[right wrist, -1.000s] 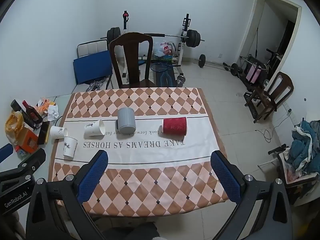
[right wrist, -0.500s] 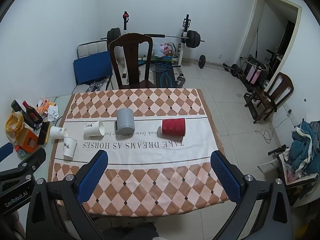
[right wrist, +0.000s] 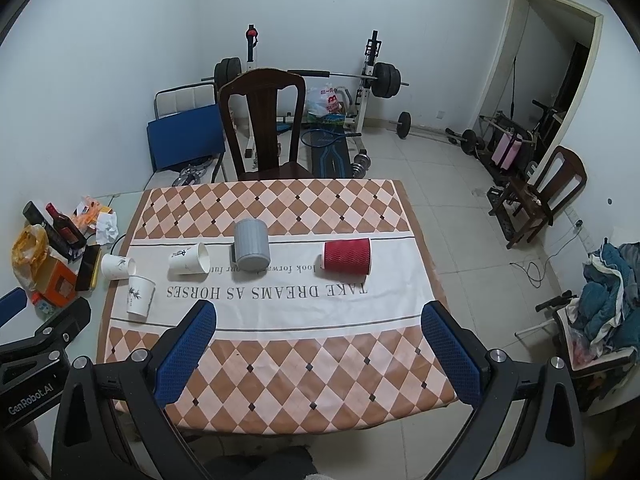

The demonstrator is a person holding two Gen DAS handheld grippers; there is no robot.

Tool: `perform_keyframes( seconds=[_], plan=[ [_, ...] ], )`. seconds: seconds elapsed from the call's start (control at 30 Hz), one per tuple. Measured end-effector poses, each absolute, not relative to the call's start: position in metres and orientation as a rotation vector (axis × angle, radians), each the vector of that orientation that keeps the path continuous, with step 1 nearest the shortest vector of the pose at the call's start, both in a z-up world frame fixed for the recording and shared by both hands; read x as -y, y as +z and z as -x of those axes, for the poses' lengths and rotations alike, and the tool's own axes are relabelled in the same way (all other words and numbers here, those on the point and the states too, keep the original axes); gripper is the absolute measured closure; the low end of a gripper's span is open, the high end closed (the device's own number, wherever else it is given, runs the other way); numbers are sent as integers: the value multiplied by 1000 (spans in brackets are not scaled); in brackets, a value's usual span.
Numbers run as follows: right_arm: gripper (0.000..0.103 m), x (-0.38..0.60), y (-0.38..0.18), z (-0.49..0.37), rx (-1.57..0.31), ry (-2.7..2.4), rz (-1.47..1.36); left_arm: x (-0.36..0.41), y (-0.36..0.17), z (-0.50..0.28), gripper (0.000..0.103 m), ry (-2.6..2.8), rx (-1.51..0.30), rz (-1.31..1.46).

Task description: Flip cup upside down

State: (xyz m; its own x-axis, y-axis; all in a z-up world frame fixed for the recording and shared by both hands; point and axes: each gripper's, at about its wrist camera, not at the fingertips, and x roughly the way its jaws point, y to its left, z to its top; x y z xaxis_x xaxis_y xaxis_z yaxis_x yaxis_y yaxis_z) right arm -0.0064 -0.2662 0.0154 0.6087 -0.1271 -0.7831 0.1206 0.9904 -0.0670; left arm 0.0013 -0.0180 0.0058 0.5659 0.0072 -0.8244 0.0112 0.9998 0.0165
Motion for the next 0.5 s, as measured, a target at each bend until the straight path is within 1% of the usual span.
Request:
perform_keyframes(
  seconds=[0.5],
  plan=[
    [0, 264, 22, 7, -901, -145, 11, 23, 8, -1, 0, -4, -968, -19]
  ],
)
